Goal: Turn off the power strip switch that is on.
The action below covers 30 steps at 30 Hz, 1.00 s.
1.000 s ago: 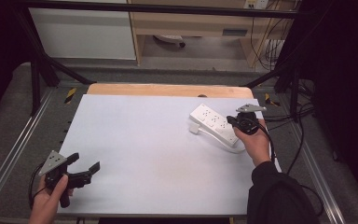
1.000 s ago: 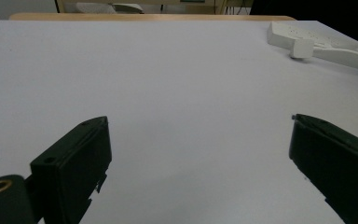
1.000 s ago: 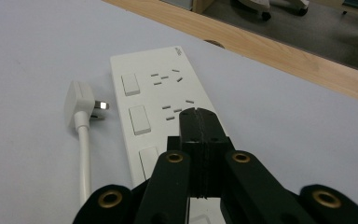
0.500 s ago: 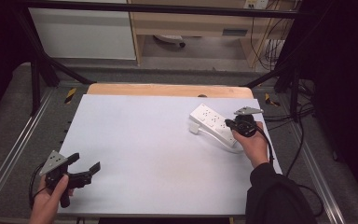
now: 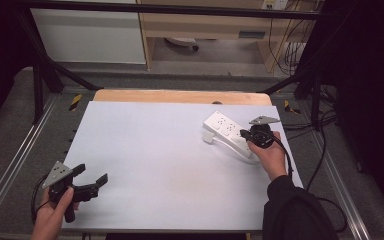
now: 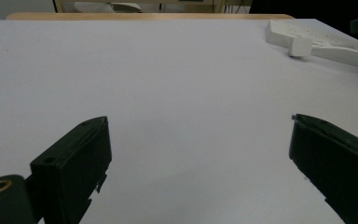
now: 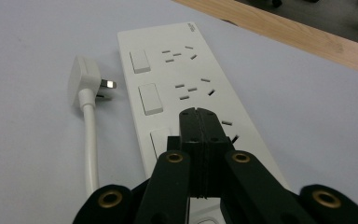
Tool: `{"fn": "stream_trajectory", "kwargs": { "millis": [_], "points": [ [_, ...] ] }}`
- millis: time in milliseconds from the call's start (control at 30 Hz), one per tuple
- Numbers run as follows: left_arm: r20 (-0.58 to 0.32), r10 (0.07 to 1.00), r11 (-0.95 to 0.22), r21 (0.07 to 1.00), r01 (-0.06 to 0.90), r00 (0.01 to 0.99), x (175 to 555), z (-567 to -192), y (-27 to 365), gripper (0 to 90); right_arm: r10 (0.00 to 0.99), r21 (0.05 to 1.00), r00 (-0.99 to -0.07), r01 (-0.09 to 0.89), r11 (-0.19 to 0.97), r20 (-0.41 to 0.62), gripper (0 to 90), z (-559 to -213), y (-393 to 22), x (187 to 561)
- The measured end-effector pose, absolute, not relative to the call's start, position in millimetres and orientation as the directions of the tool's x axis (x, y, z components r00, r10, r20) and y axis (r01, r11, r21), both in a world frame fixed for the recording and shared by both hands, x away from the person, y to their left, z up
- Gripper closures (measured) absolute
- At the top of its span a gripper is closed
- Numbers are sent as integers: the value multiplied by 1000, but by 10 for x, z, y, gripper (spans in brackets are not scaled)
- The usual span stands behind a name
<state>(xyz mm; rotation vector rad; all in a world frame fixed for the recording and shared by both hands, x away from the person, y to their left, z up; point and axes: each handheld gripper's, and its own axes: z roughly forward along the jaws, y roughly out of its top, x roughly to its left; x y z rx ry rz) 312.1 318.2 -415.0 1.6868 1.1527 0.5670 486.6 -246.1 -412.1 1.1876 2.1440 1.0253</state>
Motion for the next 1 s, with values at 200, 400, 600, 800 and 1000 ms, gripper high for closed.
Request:
{"fn": "stream_trajectory", "kwargs": {
  "millis": [200, 400, 600, 800, 1000],
  "points": [
    [-139, 886, -73, 899, 431, 442, 3120, -4150, 3178, 55, 856, 790, -515, 504, 350, -51, 900, -4141, -2431, 4867],
    [-139, 886, -75, 899, 432, 443, 3121, -4150, 3175, 55, 855, 786, -516, 507, 354, -52, 900, -4159, -2416, 4874],
    [-138, 885, -76, 899, 431, 444, 3120, -4149, 3174, 55, 852, 783, -521, 508, 358, -52, 900, -4174, -2374, 4881],
    [-136, 885, -78, 899, 430, 445, 3120, -4149, 3172, 55, 847, 788, -530, 504, 353, -41, 900, -4203, -2297, 4901],
    [-135, 885, -79, 900, 429, 446, 3120, -4148, 3174, 55, 850, 785, -525, 507, 357, -48, 900, -4244, -2223, 4939]
  ]
}}
